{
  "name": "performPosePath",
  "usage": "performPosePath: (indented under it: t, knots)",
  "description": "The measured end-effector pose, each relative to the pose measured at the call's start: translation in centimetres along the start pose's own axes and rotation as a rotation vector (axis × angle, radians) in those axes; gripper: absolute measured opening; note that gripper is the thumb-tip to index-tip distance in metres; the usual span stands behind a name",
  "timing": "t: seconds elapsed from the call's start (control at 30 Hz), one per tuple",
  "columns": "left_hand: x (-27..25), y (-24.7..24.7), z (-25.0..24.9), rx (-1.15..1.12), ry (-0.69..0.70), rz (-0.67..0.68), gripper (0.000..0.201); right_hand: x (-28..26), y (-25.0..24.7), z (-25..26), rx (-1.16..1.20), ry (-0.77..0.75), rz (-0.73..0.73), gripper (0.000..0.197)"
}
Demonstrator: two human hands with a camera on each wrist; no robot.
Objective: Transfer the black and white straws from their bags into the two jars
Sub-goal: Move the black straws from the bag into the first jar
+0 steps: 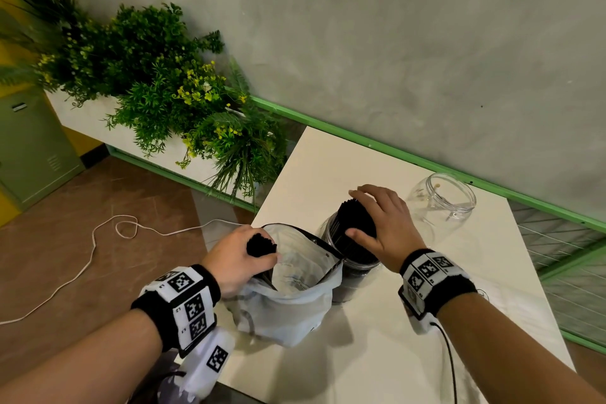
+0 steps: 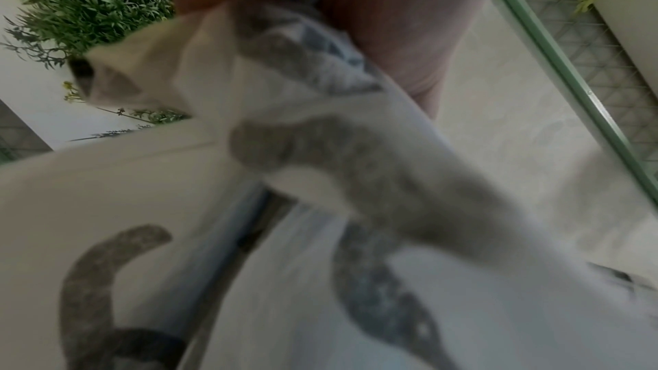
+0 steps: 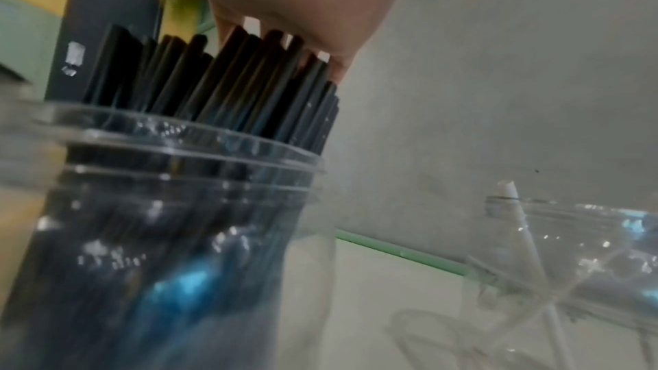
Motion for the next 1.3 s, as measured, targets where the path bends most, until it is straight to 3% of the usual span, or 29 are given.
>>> performPosePath:
  t: [0.23,0.4,0.57,0.67,0.77,0.83,0.93,1.03,1.17,1.3]
  knots:
    - [0.0,0.0,0.0,-0.012,-0.018,0.002,0.048,0.8,1.6,-0.3,-0.150,-0.072,0.099,0.085]
    - [0.0,0.1,-0.1,-0.021,-0.027,0.003,0.035,2.6,2.9,0.7,-0.180,-0.049,0.183,0.075]
    - [0.0,0.0,0.1,-0.027,-0.033,0.004,0.041,3.0,1.0,0.7,0.029,0.042,0.020,0.055]
    - [0.1,0.1,0.0,-0.026,-0.038,0.000,0.026,3.3,1.3,0.5,0.029,0.077,0.069,0.053]
    - [0.1,0.2,-0.1,-0.019,-0.033,-0.003,0.024,3.2,2.1,0.7,-0.088,0.025,0.141,0.052]
    - [0.2,0.2,-0.2,-0.015,-0.027,-0.005,0.023,3.2,2.0,0.5,-0.014,0.024,0.118,0.052]
    - [0.1,0.1,-0.2,-0.018,-0.026,0.003,0.030,3.0,2.0,0.8,-0.006,0.005,0.091,0.054]
    - [0.0,0.0,-0.1,-0.002,-0.019,0.002,0.044,3.0,2.6,0.9,-0.077,0.023,0.183,0.065]
    - [0.0,0.2,-0.2,-0.011,-0.008,0.009,0.035,2.9,2.3,0.7,-0.093,0.044,0.207,0.080]
    - [0.0,0.2,0.0,-0.042,0.000,-0.007,0.046,2.5,1.1,0.3,-0.095,0.068,0.150,0.078]
Point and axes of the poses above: each hand's wrist, its own x-axis towards the middle knuckle, its own y-axis out of the palm, z = x × y, the point moved 7 cm from there along x, towards the middle knuckle, and after that the axes turned 7 degrees about y, right-handed, at the moved point
